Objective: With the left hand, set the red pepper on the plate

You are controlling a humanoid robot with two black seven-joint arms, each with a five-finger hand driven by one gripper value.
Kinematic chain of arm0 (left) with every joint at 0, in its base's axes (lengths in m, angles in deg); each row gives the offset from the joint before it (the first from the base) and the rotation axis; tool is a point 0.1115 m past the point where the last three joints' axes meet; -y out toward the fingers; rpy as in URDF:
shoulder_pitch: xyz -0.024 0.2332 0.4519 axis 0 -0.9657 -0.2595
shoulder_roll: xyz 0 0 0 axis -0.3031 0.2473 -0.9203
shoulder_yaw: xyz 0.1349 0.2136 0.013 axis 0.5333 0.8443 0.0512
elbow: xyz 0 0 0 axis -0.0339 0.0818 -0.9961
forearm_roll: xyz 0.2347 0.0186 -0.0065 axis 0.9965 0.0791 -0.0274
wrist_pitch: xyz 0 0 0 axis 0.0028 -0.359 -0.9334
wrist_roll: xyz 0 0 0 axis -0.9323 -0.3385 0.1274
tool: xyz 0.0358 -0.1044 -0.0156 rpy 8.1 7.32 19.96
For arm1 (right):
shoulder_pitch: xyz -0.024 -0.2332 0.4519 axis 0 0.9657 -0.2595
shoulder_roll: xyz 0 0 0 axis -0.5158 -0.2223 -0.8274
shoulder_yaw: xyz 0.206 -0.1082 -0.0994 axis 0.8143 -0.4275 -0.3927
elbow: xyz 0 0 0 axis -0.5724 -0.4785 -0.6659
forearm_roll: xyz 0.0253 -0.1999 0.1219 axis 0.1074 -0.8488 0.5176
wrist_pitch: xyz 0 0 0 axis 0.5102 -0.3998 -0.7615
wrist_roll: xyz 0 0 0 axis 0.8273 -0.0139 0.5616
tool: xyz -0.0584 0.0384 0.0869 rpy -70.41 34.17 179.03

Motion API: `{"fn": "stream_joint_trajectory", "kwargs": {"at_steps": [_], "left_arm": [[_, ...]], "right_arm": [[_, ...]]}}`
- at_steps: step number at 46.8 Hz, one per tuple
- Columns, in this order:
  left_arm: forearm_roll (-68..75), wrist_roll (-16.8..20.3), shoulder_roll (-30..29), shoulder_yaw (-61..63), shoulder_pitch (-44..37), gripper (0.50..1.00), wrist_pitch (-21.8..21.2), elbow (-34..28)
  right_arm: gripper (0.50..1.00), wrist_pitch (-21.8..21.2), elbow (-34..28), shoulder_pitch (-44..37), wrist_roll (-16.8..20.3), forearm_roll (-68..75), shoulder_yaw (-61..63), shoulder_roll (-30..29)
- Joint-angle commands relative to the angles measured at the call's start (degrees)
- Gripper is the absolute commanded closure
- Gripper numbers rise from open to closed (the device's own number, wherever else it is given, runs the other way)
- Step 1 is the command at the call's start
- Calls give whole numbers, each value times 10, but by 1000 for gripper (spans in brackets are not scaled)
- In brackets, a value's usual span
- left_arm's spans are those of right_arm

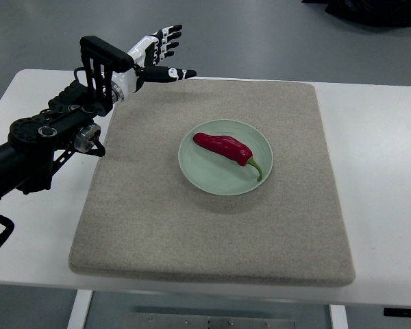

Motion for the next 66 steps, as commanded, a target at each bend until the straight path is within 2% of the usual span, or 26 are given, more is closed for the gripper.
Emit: {"fn": "stream_joint_trajectory", "kwargs": {"at_steps": [1,18,31,39,45,66], "left_arm": [[-1,0,-1,-39,-25,506,0,0],[-42,16,1,-195,-97,500,4,6],[-134,57,-1,-200,-115,500,11,4],[-158,59,-1,-214,-131,500,13,3],[-160,59,-1,-230,-137,500,33,1],[-216,59,3,-246,-142,500,62,0]], "right_arm": [[568,0,0,0,0,0,0,0],[568,0,0,0,0,0,0,0],[568,0,0,0,0,0,0,0],[568,0,0,0,0,0,0,0],[568,0,0,0,0,0,0,0],[568,-1,-3,0,0,-2,1,0]]}}
